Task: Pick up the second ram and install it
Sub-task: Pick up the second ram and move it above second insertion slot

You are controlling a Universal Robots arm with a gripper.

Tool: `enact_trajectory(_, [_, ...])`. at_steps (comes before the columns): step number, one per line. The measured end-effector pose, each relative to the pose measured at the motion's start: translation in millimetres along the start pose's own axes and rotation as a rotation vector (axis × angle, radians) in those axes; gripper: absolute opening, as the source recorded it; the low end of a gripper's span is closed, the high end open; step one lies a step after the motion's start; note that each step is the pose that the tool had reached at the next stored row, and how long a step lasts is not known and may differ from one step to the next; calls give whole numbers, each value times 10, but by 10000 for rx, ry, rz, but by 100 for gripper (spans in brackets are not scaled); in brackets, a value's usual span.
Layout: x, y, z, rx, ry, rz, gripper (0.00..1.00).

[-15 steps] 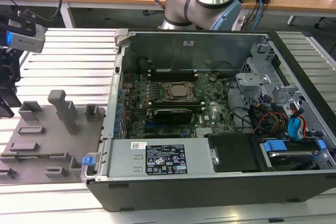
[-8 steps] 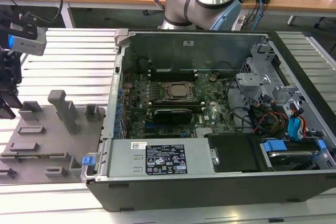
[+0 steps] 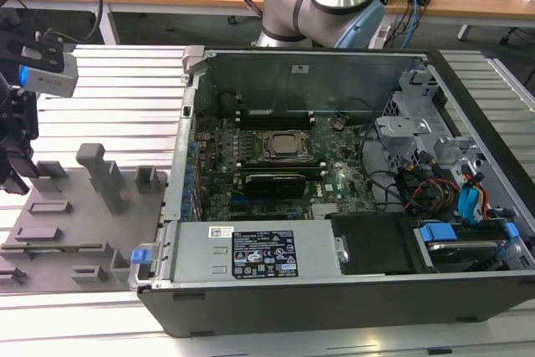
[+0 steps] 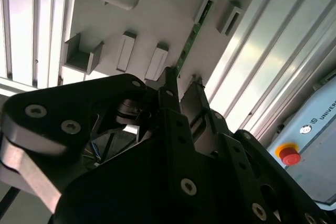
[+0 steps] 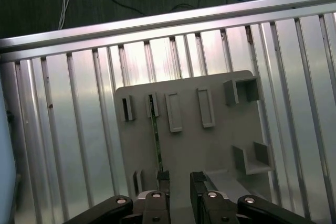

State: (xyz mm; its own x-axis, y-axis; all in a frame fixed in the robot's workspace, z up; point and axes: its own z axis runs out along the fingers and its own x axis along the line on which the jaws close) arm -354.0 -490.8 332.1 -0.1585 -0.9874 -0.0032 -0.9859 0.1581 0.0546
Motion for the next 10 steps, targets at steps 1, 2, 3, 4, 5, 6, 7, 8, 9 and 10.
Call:
enact_trajectory(1, [0,0,8,0,0,0,30])
enact_trajectory(2, [0,-1,18,0,0,0,30])
enact_trajectory(3, [0,-2,34,0,0,0,30])
enact_trajectory(4, [0,-3,50,0,0,-1,30])
enact_trajectory(5, [0,-3,56,0,0,0,30])
enact_trajectory(6, [0,-3,62,0,-1,-1,30])
enact_trajectory(7, [0,-4,72,0,0,-1,30])
enact_trajectory(8, [0,-5,84,0,0,-1,30])
enact_trajectory(9, [0,-5,97,0,0,-1,30])
enact_trajectory(10, [1,-6,111,0,0,-1,30])
